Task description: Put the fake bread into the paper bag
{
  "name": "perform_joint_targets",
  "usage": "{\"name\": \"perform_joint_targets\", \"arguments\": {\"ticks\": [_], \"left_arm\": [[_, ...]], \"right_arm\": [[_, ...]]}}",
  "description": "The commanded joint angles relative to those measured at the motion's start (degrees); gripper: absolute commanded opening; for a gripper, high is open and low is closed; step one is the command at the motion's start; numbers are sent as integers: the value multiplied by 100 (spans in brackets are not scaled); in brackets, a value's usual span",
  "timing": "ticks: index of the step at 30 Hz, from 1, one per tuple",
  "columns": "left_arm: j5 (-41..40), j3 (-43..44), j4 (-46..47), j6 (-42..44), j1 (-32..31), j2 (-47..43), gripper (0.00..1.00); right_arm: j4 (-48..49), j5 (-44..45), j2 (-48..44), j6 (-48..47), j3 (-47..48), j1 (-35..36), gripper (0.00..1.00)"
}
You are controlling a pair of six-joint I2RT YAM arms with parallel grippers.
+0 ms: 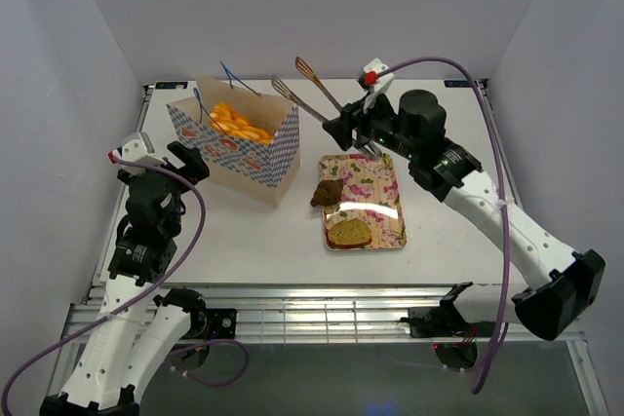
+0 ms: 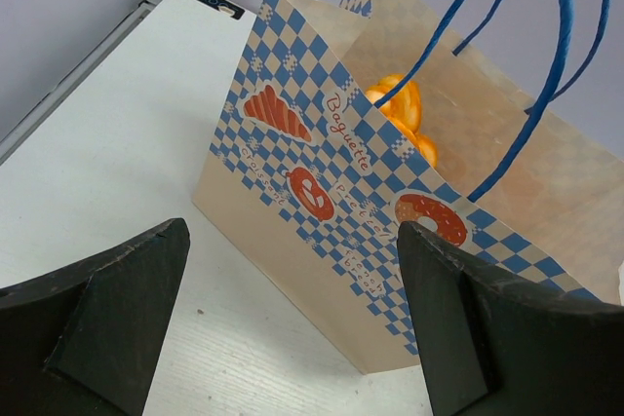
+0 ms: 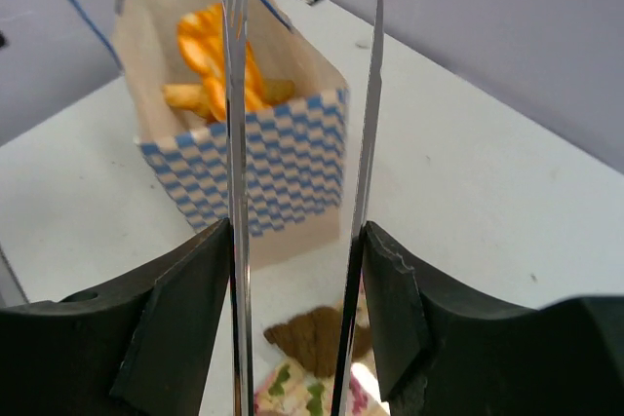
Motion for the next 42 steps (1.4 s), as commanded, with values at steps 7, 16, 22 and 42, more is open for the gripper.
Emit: {"name": "perform_joint_targets", "arguments": {"ticks": [7, 16, 22, 42], "left_arm": [[342, -19, 101, 39, -18, 99, 98], [615, -10, 145, 101, -18, 170, 98], [773, -36, 215, 162, -18, 135, 94], [764, -28, 180, 101, -18, 178, 98]], "right_arm": [[634, 2412, -2096, 1013, -2852, -1119, 62], [599, 2896, -2776, 1585, -4733, -2016, 65], [1029, 2423, -2373, 1814, -5103, -2719, 66], [1610, 1446, -571, 1858, -5192, -3406, 71]]}}
